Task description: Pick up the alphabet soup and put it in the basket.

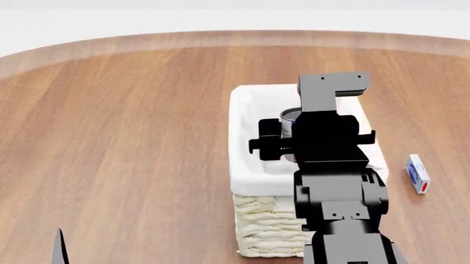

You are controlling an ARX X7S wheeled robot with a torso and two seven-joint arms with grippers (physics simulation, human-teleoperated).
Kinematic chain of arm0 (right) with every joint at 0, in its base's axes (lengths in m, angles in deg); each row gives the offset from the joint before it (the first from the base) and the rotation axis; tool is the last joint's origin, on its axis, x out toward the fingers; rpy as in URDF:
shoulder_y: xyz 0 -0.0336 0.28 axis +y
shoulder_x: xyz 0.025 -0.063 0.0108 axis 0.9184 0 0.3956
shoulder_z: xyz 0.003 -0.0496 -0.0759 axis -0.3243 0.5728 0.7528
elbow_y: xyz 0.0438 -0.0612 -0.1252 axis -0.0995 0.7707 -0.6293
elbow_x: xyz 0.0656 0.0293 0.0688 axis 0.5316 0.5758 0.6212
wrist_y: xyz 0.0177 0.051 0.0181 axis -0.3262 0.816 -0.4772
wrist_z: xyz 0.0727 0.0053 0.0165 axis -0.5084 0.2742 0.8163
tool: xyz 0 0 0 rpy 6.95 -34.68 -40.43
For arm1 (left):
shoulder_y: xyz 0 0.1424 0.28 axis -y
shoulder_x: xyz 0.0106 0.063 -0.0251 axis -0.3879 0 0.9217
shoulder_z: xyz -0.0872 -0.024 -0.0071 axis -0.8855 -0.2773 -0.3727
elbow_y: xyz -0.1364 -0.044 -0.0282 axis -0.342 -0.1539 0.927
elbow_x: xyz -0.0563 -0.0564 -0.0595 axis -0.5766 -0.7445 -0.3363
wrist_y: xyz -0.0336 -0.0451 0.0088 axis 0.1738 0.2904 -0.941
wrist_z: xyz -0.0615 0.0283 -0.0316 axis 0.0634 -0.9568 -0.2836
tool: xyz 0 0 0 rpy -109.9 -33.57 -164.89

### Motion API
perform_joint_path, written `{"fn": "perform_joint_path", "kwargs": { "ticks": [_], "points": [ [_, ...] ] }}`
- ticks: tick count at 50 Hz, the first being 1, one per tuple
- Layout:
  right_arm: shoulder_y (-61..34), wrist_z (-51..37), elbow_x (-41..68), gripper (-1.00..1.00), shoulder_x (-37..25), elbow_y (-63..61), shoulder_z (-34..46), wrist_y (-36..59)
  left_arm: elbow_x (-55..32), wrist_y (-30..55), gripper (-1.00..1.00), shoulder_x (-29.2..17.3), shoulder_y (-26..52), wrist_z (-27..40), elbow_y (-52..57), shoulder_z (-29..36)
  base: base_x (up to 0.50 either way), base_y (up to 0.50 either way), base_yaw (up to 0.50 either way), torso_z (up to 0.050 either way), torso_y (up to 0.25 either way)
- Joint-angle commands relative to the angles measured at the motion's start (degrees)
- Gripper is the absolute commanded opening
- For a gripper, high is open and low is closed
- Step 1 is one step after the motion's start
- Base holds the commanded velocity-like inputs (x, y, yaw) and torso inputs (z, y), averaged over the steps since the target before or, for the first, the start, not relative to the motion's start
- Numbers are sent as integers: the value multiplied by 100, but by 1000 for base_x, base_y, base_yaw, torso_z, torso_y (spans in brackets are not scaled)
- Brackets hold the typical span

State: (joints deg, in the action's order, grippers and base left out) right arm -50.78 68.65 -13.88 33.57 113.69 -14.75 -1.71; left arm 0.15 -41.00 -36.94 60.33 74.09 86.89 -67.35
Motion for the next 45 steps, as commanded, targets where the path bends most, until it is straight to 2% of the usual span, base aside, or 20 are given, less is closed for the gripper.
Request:
{"fn": "perform_joint_path", "kwargs": {
  "ticks": [1, 13, 14, 26, 33, 45],
  "points": [
    [59, 82, -170, -100, -19, -1, -34, -37, -10, -2, 100, -13, 4, 16, -6, 14, 0, 0, 0, 0, 0],
    [107, 139, -173, -100, -22, -1, -72, -30, -15, -18, 100, -24, 7, 40, -21, 18, 0, 0, 0, 1, 1],
    [100, 141, -173, 100, -20, -1, -75, -19, -20, -23, 100, -23, 10, 36, -27, 21, 0, 0, 0, 0, 0],
    [97, 145, -172, 100, -39, -1, -130, -96, -17, -26, 100, -31, 29, 50, -48, 43, 0, 0, 0, 0, 0],
    [49, 45, -92, 100, -32, -1, -389, -1345, -18, -23, 100, -38, 32, 60, -50, 56, 0, 0, 0, 0, 0],
    [-318, 223, -147, 100, -3, -2, -412, -1794, -13, -18, 100, -45, 43, 72, -57, 94, 0, 0, 0, 0, 0]
  ]
}}
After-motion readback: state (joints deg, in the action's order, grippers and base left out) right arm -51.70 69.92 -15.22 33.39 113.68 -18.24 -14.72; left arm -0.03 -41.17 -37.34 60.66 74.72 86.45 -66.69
